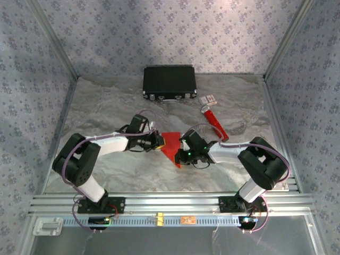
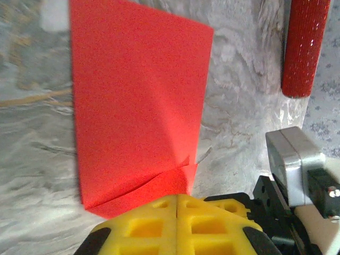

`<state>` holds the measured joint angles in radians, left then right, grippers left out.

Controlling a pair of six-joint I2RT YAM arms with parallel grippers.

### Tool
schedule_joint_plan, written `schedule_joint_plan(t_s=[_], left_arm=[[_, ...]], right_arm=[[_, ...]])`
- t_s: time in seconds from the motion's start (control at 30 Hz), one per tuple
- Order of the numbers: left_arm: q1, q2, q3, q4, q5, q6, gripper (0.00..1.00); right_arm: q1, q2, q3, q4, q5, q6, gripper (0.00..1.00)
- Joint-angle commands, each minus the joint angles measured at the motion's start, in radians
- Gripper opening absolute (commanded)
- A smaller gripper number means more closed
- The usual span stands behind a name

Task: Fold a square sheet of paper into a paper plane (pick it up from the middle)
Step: Third fold the triangle at the center of the table.

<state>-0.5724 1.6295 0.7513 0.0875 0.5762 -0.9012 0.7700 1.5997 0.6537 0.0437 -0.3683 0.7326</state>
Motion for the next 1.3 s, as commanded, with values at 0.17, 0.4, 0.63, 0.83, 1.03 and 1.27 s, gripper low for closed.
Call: schedule_joint_plan(t_s=[0.17, 0.4, 0.63, 0.83, 1.03, 1.27], left_arm=[[-0.03, 0.151, 0.049, -0.031, 0.009, 0.047, 0.05], [-0.029, 0.174, 0.022, -0.124, -0.072, 0.078, 0.02], [-0.03, 0.175, 0.016, -0.129, -0.07, 0.082, 0.02], [-0.03, 0.171, 0.022, -0.131, -0.065, 0.081, 0.01], [-0.03, 0.176, 0.025, -0.132, -0.063, 0.082, 0.01], [-0.027, 0.188, 0.026, -0.132, -0.064, 0.083, 0.01]], right_arm=[[-0.005, 0.027, -0.011, -0.164, 0.042, -0.027, 0.03], [-0.007, -0.029, 0.043, -0.162, 0.021, -0.031, 0.04], [0.021, 0.03, 0.158, -0.099, -0.022, -0.026, 0.05], [0.038, 0.153, 0.224, -0.117, 0.034, -0.016, 0.05], [0.039, 0.138, 0.171, -0.133, 0.04, -0.025, 0.05], [0.035, 0.053, 0.102, -0.152, 0.023, -0.041, 0.06]])
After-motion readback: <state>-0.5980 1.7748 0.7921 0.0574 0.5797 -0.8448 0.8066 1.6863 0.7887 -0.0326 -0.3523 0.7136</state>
